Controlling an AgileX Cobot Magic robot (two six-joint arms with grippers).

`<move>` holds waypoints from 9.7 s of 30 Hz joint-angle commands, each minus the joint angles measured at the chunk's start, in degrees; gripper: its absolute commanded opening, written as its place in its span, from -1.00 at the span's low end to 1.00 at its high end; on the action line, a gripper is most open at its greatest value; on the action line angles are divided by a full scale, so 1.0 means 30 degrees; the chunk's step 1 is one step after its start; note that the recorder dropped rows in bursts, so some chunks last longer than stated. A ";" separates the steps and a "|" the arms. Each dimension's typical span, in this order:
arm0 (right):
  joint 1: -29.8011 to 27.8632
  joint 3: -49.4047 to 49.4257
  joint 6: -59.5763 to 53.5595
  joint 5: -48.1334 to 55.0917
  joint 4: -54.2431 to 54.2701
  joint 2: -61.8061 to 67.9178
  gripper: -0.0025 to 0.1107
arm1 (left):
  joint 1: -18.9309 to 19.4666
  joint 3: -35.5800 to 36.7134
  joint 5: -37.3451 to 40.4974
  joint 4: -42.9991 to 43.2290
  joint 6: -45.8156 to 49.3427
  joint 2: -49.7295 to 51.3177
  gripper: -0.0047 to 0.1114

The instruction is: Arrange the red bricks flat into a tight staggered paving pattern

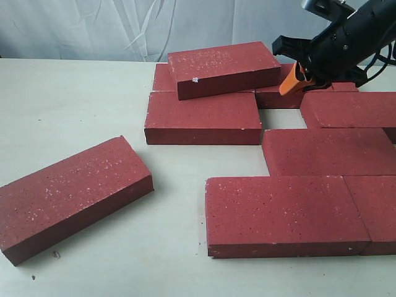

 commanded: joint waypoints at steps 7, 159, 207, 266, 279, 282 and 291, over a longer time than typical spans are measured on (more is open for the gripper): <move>-0.0052 0.0152 -0.0193 0.0578 -0.0811 -0.0207 -0.97 | 0.0067 -0.1051 -0.0106 0.0884 0.0776 -0.0101 -0.92; 0.1617 0.0152 -0.0479 -0.8083 -0.2797 0.1792 -0.97 | -0.9427 -3.1166 1.2355 -1.4910 0.7221 4.5108 -0.92; 0.1617 0.4524 -0.1849 -0.4670 -0.1561 -0.2069 -0.97 | -0.4658 -2.4387 1.5152 -0.1242 0.1967 3.1342 -0.92; 1.1556 -0.7173 0.0167 -0.2007 -0.3846 0.9683 -0.97 | 0.1881 -1.2081 1.2055 0.0591 0.0323 2.9936 -0.92; 1.1561 -0.7173 0.0767 0.1107 -0.6015 0.8366 -0.97 | 0.1881 -1.4005 1.0734 -0.5206 0.4855 3.2882 -0.92; 1.1561 -0.7173 0.0807 0.1816 -0.6449 0.8280 -0.97 | 0.1881 -1.4263 1.0744 -0.7864 0.6863 3.3343 -0.92; 1.1561 -0.7173 0.2654 0.2737 -1.0488 0.8239 -0.97 | 0.1844 -1.4798 1.0676 -1.2919 1.0493 3.3567 -0.92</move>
